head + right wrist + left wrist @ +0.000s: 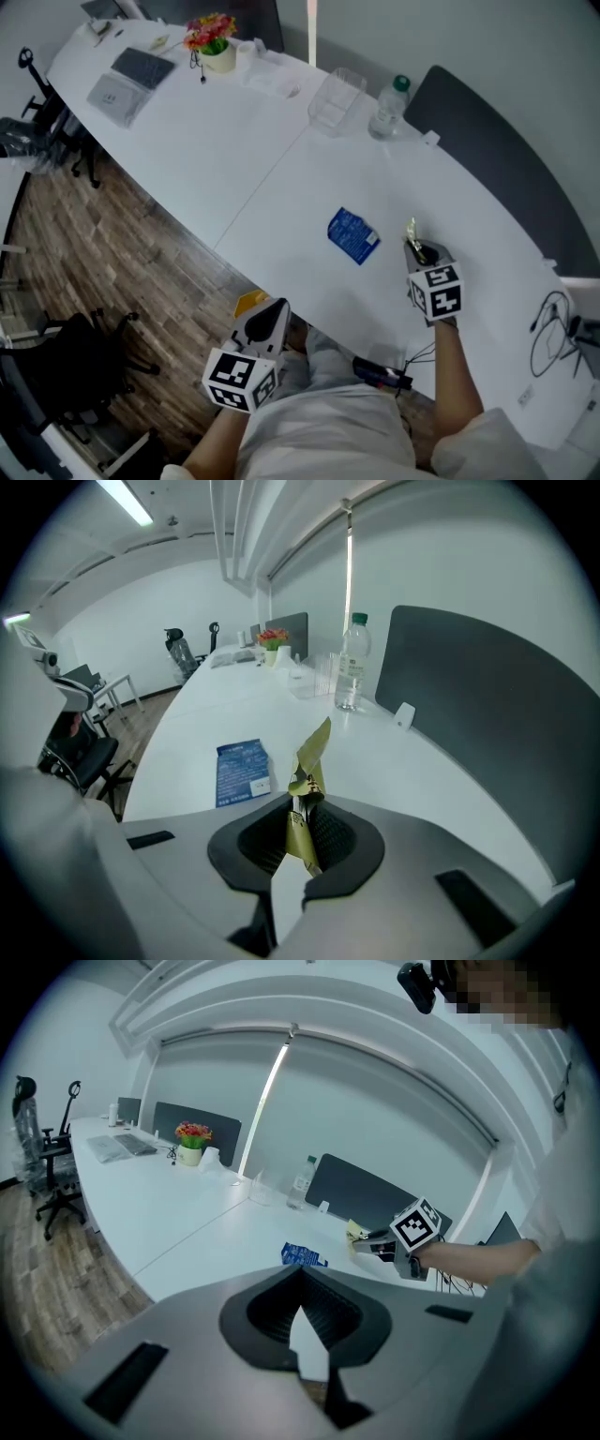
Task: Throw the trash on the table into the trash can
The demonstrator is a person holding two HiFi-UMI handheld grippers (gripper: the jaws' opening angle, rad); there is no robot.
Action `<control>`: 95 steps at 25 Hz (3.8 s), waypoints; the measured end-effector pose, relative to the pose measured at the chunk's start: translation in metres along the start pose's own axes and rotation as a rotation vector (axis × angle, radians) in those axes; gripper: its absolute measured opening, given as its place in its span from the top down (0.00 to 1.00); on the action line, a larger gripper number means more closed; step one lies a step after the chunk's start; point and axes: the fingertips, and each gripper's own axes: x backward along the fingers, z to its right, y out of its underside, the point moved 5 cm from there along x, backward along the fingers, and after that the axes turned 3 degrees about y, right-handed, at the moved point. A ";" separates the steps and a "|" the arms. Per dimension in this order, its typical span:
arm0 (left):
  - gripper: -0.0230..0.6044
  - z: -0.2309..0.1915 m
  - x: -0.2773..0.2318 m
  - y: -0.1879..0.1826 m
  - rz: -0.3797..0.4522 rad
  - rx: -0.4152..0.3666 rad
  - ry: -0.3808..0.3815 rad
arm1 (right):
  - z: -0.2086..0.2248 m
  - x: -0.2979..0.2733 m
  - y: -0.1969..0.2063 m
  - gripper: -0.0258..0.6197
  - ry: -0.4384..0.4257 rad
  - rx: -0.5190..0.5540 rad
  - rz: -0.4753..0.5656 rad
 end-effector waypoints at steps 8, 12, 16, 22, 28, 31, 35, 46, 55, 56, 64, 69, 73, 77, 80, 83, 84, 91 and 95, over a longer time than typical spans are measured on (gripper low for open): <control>0.96 -0.014 0.037 -0.006 0.078 0.008 -0.056 | -0.047 0.037 -0.035 0.90 -0.091 0.008 0.080; 0.96 -0.021 0.064 -0.005 0.129 0.033 -0.102 | -0.079 0.049 -0.047 0.90 -0.149 0.037 0.104; 0.96 -0.032 0.097 -0.003 0.185 0.055 -0.162 | -0.116 0.055 -0.062 0.90 -0.210 0.092 0.119; 0.96 -0.050 0.155 0.012 0.257 0.091 -0.274 | -0.184 0.062 -0.086 0.90 -0.328 0.202 0.151; 0.96 -0.066 0.212 0.035 0.323 0.149 -0.395 | -0.269 0.066 -0.100 0.90 -0.482 0.315 0.172; 0.96 -0.071 0.242 0.044 0.354 0.165 -0.439 | -0.313 0.073 -0.102 0.90 -0.552 0.366 0.176; 0.96 -0.075 0.277 0.061 0.359 0.163 -0.501 | -0.361 0.083 -0.104 0.90 -0.619 0.421 0.183; 0.96 -0.085 0.342 0.105 0.397 0.215 -0.571 | -0.444 0.105 -0.100 0.90 -0.709 0.478 0.205; 0.96 -0.095 0.338 0.113 0.387 0.234 -0.568 | -0.455 0.098 -0.096 0.90 -0.732 0.492 0.175; 0.96 -0.097 0.336 0.113 0.384 0.237 -0.567 | -0.454 0.095 -0.097 0.90 -0.733 0.493 0.172; 0.96 -0.109 0.317 0.111 0.391 0.231 -0.513 | -0.457 0.070 -0.091 0.90 -0.746 0.506 0.132; 0.96 -0.124 0.295 0.119 0.366 0.225 -0.512 | -0.456 0.051 -0.081 0.90 -0.758 0.540 0.097; 0.96 -0.139 0.284 0.134 0.341 0.247 -0.511 | -0.458 0.030 -0.062 0.90 -0.765 0.552 0.060; 0.96 -0.154 0.271 0.147 0.313 0.263 -0.502 | -0.462 0.003 -0.043 0.90 -0.766 0.566 0.024; 0.96 -0.163 0.257 0.159 0.290 0.281 -0.503 | -0.464 -0.016 -0.027 0.90 -0.772 0.567 0.004; 0.96 -0.169 0.236 0.176 0.274 0.296 -0.493 | -0.466 -0.037 -0.007 0.90 -0.777 0.563 -0.020; 0.96 -0.171 0.230 0.182 0.265 0.300 -0.490 | -0.467 -0.043 0.000 0.90 -0.776 0.568 -0.031; 0.96 -0.198 0.197 0.234 0.229 0.320 -0.502 | -0.485 -0.100 0.052 0.90 -0.774 0.569 -0.082; 0.96 -0.221 0.180 0.267 0.225 0.359 -0.515 | -0.497 -0.142 0.088 0.90 -0.764 0.591 -0.112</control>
